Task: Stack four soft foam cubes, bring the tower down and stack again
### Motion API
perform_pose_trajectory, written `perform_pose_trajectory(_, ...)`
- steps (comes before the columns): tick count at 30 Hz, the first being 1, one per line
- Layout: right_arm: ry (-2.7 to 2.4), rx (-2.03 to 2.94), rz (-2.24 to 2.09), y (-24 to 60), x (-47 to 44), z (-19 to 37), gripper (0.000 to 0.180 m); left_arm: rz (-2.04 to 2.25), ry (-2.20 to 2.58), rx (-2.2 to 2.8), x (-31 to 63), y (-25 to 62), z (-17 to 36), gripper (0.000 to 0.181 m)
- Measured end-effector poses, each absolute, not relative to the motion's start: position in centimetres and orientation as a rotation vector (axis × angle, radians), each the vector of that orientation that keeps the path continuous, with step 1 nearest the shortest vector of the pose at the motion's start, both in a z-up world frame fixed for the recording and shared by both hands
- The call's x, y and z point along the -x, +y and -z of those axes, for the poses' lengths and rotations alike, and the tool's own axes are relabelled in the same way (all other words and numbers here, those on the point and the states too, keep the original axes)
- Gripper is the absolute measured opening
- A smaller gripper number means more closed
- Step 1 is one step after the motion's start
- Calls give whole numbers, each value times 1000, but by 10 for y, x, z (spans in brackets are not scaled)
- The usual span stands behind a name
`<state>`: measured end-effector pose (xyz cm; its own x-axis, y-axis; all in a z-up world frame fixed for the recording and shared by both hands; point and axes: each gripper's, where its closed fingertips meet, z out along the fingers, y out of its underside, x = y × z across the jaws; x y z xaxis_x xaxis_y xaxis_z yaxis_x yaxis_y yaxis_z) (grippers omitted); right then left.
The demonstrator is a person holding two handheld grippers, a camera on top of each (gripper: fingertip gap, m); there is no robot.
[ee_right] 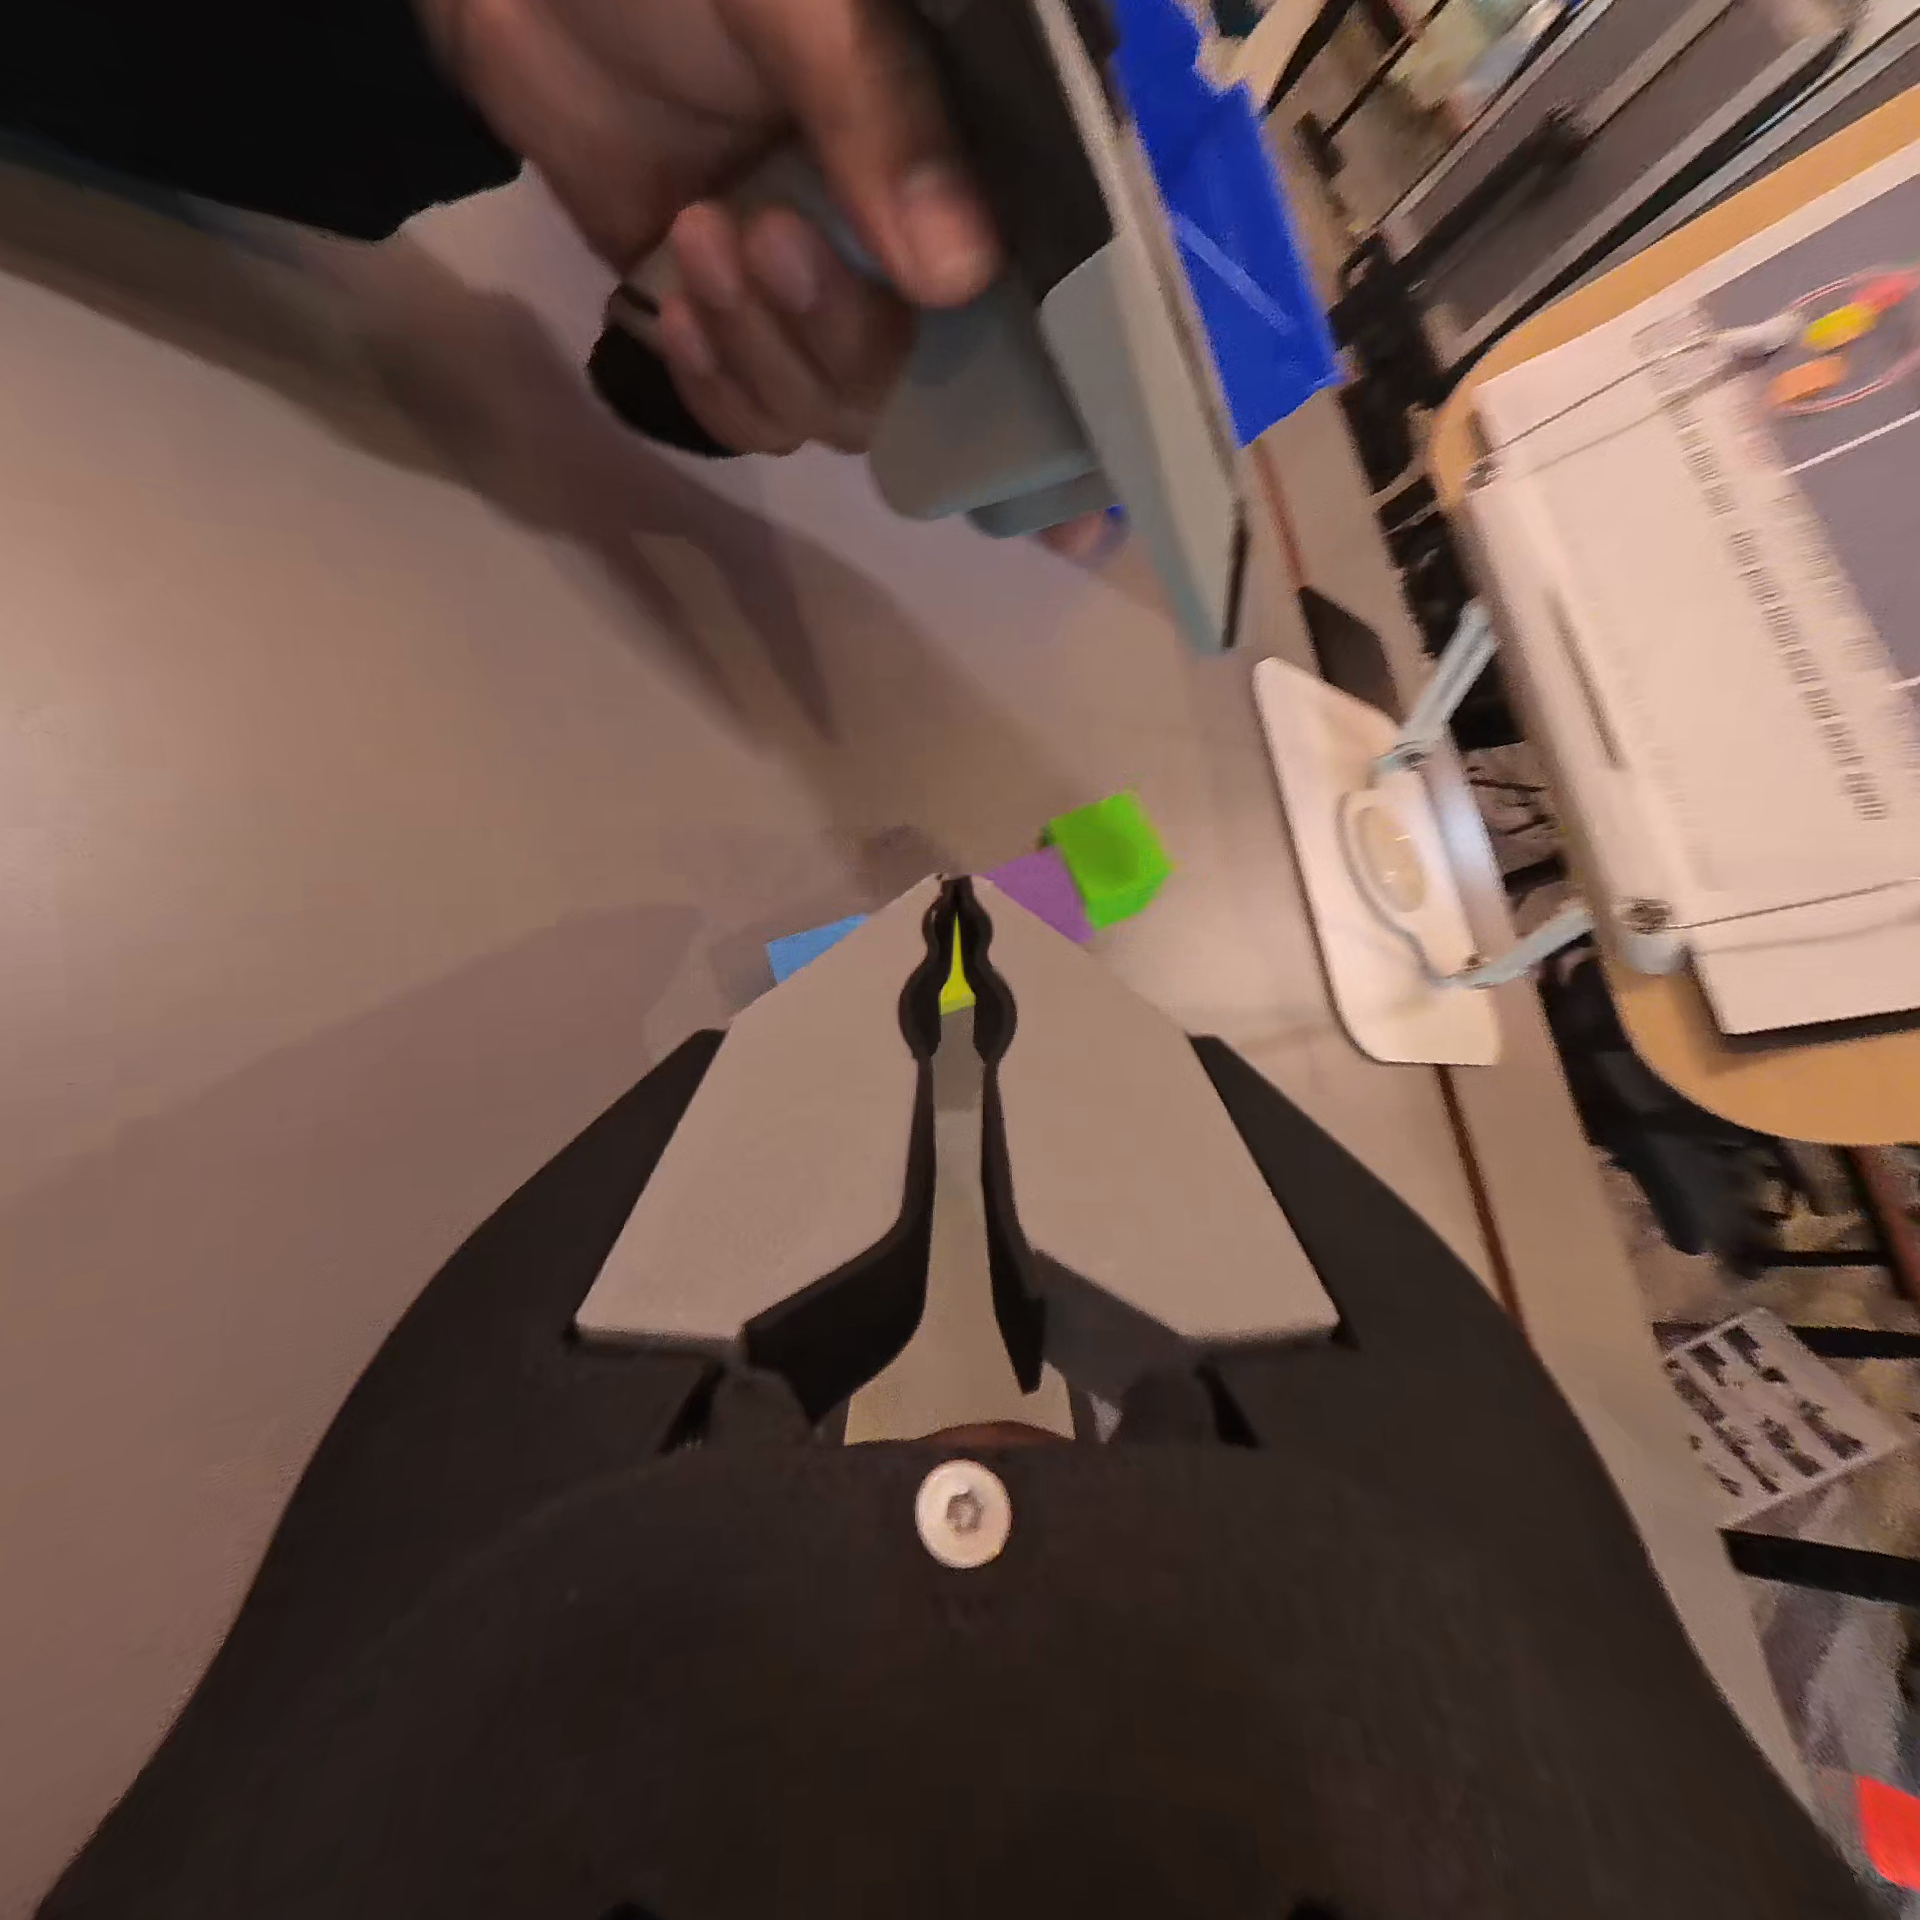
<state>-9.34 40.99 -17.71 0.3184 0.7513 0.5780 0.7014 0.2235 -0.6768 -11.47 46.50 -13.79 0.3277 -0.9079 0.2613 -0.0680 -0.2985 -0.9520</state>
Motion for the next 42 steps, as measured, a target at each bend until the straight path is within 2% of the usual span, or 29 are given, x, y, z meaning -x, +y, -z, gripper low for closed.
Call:
perform_pose_trajectory(8,-1193,1430,105,432,72,144,0,1097,913,1652,112,464,143,18)
perform_pose_trajectory(15,-1007,1543,242,462,37,147,0,1093,901,1656,112,466,143,17)
perform_pose_trajectory(20,-853,1723,140,482,14,174,1,1081,898,1658,110,466,145,17)
perform_pose_trajectory(22,-805,1791,98,490,6,188,19,1074,900,1662,108,466,147,17)
perform_pose_trajectory(27,-731,1920,-74,498,-2,215,33,1058,891,1674,105,468,152,17)
perform_pose_trajectory(30,-706,1941,-205,496,3,218,35,1043,866,1678,106,471,152,17)
perform_pose_trajectory(42,-723,1934,-179,495,6,219,39,1009,733,1689,113,488,152,16)
